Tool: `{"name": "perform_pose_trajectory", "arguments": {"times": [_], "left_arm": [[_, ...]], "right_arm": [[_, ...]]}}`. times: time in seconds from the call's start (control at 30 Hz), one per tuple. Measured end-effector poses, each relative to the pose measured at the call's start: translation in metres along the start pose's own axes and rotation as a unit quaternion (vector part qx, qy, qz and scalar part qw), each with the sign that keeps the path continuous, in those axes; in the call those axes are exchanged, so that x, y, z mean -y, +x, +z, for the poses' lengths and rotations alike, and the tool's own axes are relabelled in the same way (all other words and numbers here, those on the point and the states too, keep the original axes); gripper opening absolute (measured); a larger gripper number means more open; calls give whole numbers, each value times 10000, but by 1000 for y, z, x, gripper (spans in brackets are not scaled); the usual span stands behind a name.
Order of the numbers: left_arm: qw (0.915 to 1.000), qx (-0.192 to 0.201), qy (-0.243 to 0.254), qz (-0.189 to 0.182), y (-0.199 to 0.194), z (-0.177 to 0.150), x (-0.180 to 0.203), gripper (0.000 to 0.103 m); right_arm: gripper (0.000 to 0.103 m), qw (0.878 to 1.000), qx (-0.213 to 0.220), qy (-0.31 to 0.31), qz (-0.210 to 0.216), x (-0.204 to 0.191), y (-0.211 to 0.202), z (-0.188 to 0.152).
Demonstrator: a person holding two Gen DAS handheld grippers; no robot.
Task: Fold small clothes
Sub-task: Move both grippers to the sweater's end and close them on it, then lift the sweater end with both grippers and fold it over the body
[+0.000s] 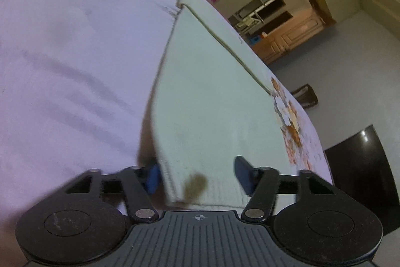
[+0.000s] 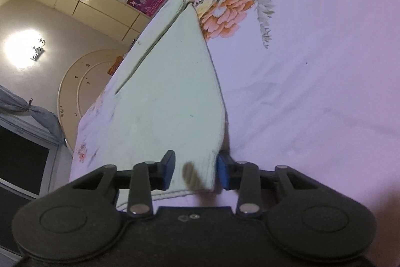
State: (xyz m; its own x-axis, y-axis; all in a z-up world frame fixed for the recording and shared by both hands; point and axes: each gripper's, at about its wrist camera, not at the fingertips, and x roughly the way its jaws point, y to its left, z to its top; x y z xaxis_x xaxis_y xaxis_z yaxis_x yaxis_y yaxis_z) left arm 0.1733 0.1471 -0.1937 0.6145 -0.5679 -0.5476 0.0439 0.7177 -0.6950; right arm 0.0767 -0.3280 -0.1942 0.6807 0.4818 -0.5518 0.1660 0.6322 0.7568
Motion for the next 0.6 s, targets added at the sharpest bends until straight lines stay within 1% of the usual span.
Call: {"name": "perform_pose_trajectory", "arguments": {"times": [0.03,0.1,0.2,0.23,0.27,0.3,0.33,0.4,0.47,0.53,0.57,0.6], "left_arm": [[10000,-2,-10,17,-1,-1,-2,47],[10000,-16,-8,49,0,-1,-4,42],[9999,-29,58,136,3,1,-1,31],[9998,-32,84,180,4,1,0,17],[9998,-59,60,156,5,2,-1,5],[9999,-38,16,100,5,1,-1,5],[10000,77,-21,9,1,1,0,5],[9985,424,-55,-350,-13,5,5,4],[9967,674,161,-431,-27,8,13,4],[9967,658,395,-264,-28,8,12,4],[9977,521,417,-100,-22,6,7,4],[9984,364,422,58,-13,3,2,4]], "right_arm": [[33,10000,-21,46,30,2,1,2],[28,10000,-63,60,32,4,2,3],[28,9999,-140,-1,95,2,5,3],[28,9998,-169,-9,119,2,7,2],[28,9997,-205,-11,144,1,8,2],[23,9996,-234,-14,165,-1,9,3],[5,9996,-222,-45,190,-3,10,2],[5,9993,122,-141,317,-9,1,1],[5,9968,468,-176,618,-18,-17,1],[5,9950,610,-373,700,-25,-29,2],[5,9945,594,-508,693,-26,-30,3],[5,9949,544,-626,583,-24,-28,2]]}}
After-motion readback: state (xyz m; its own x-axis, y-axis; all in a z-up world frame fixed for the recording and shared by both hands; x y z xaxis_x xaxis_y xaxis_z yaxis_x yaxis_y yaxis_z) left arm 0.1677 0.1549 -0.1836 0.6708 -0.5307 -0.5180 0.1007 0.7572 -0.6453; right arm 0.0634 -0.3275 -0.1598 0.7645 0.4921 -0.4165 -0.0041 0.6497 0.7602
